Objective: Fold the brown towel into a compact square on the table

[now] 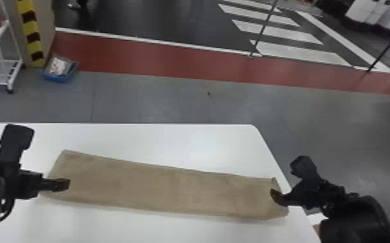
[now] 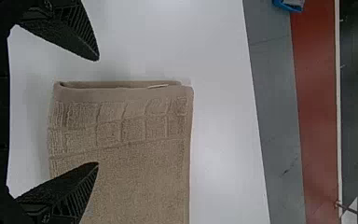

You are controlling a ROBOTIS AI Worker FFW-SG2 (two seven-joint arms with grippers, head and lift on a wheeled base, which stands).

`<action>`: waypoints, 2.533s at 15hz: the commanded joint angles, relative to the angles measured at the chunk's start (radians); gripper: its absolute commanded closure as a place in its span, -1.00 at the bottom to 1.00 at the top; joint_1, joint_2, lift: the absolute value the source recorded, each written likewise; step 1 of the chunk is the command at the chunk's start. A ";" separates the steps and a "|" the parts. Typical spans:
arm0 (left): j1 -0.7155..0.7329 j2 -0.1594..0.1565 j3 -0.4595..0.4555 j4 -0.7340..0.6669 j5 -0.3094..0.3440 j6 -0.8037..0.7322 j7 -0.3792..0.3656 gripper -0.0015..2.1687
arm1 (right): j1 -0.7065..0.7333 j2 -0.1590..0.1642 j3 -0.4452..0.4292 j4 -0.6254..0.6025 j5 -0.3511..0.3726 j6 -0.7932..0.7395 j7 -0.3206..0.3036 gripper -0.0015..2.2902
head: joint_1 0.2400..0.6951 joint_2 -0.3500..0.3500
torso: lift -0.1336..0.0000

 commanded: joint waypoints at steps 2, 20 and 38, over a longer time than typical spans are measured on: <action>-0.040 -0.003 0.000 0.084 0.000 -0.021 0.014 -0.92 | 0.002 0.001 -0.001 0.000 0.000 0.000 0.000 -0.94 | 1.00 -1.00 | 1.00; -0.178 -0.003 -0.010 0.369 -0.010 -0.067 -0.103 0.76 | 0.018 0.001 -0.014 -0.003 -0.002 -0.006 0.002 -0.94 | 1.00 -1.00 | 1.00; 0.022 0.069 0.222 -0.336 -0.115 0.501 -0.218 0.96 | 0.032 0.002 -0.015 -0.006 -0.020 -0.018 0.003 -0.94 | 1.00 -0.73 | 1.00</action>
